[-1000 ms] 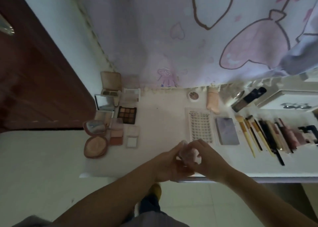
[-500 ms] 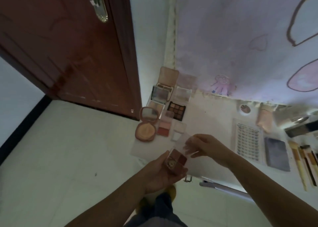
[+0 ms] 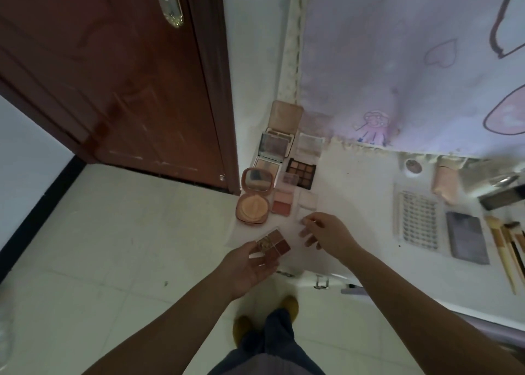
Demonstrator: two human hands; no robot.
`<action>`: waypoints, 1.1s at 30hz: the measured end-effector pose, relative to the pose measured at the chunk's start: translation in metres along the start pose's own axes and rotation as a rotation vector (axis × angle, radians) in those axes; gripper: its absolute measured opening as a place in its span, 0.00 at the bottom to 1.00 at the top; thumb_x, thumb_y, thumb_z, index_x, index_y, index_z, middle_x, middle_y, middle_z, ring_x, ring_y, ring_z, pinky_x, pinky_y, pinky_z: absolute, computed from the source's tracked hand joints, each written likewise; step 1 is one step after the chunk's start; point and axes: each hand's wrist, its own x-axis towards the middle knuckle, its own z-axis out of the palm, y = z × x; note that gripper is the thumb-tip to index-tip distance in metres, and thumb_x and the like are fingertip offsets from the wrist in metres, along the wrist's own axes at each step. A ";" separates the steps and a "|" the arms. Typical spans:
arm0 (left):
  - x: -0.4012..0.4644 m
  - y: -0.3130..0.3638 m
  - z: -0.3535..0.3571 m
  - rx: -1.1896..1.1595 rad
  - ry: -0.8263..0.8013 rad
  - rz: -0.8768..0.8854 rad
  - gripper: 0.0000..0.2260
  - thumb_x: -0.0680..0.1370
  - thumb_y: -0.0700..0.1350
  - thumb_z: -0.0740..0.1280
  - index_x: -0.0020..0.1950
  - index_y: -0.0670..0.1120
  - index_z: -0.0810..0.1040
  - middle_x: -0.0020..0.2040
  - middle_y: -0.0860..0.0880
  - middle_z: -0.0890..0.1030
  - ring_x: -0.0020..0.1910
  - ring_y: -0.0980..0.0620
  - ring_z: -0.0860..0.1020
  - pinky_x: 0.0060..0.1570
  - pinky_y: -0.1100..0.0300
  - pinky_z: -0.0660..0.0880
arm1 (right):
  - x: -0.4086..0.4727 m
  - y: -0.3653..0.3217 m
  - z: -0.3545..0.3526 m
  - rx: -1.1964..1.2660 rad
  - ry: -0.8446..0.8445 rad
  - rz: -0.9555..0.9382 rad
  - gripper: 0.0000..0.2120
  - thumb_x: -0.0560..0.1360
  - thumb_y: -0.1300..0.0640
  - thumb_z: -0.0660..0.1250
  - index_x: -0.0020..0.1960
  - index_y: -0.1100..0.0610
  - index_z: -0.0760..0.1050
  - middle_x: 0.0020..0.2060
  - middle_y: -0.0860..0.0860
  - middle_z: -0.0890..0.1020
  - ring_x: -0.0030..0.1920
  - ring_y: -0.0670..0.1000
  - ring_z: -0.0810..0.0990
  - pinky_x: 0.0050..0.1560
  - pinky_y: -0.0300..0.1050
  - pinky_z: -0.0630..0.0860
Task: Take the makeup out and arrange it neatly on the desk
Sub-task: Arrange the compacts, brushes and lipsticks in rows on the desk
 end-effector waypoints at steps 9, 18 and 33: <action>-0.007 0.002 0.003 0.116 0.017 0.005 0.08 0.79 0.38 0.59 0.48 0.36 0.76 0.46 0.37 0.79 0.45 0.43 0.78 0.50 0.53 0.76 | 0.002 -0.010 0.007 -0.288 0.060 -0.149 0.08 0.79 0.54 0.61 0.51 0.55 0.77 0.40 0.52 0.82 0.31 0.46 0.79 0.30 0.31 0.72; -0.001 0.002 0.016 -0.096 0.003 -0.080 0.11 0.81 0.40 0.56 0.50 0.32 0.73 0.51 0.34 0.77 0.51 0.39 0.76 0.61 0.49 0.70 | 0.027 -0.027 0.012 -0.677 0.049 -0.377 0.13 0.81 0.54 0.56 0.53 0.57 0.78 0.46 0.54 0.81 0.48 0.53 0.78 0.45 0.41 0.67; 0.005 0.007 0.018 -0.069 0.003 -0.095 0.13 0.82 0.41 0.56 0.57 0.31 0.71 0.62 0.33 0.73 0.66 0.37 0.71 0.61 0.46 0.70 | 0.029 -0.016 0.004 -0.522 0.114 -0.351 0.16 0.80 0.55 0.58 0.67 0.55 0.70 0.59 0.53 0.75 0.53 0.52 0.77 0.49 0.39 0.69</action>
